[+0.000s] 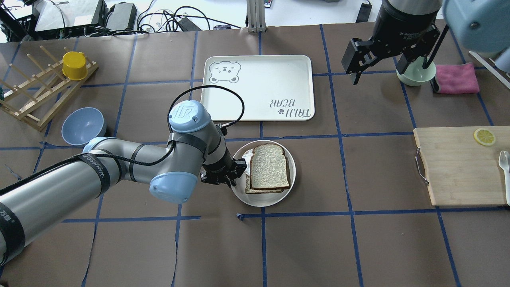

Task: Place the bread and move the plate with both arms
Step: 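Lower the left gripper and grasp the white plate rim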

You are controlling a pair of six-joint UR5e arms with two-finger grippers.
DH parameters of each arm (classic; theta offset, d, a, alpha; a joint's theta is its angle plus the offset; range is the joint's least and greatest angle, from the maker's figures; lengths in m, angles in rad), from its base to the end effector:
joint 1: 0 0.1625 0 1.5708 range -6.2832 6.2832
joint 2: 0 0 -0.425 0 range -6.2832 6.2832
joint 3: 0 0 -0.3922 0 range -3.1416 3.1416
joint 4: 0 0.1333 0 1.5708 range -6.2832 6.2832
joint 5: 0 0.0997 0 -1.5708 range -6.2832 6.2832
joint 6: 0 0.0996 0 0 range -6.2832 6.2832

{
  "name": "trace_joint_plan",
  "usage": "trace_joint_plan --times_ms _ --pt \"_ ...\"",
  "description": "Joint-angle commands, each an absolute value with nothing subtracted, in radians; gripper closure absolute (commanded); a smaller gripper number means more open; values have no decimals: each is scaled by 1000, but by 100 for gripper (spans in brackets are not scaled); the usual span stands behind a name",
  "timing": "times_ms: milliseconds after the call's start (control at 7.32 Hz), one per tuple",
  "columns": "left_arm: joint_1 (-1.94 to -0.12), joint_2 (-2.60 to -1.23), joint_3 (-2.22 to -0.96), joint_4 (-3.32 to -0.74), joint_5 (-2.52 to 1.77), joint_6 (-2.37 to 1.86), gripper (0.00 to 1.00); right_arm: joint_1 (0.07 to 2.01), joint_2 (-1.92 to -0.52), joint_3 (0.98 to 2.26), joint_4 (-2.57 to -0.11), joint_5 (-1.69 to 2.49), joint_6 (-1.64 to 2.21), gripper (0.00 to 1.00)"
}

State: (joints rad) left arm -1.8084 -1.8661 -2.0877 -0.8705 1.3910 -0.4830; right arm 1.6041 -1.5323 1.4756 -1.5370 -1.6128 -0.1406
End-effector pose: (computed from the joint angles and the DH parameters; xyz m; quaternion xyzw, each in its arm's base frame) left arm -0.2602 -0.4325 0.1759 0.1267 -0.9863 -0.0837 0.0642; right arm 0.1460 -0.5053 0.5122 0.0866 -0.9960 0.0103 0.0216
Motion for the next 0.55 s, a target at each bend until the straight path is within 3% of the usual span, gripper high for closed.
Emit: trace_joint_plan --times_ms 0,410 --pt "-1801 -1850 -2059 -867 1381 -474 100 1605 -1532 1477 -1537 -1612 -140 0" --pt "-1751 -1867 -1923 -885 1305 -477 100 1603 -1532 1476 -1539 -1605 -132 0"
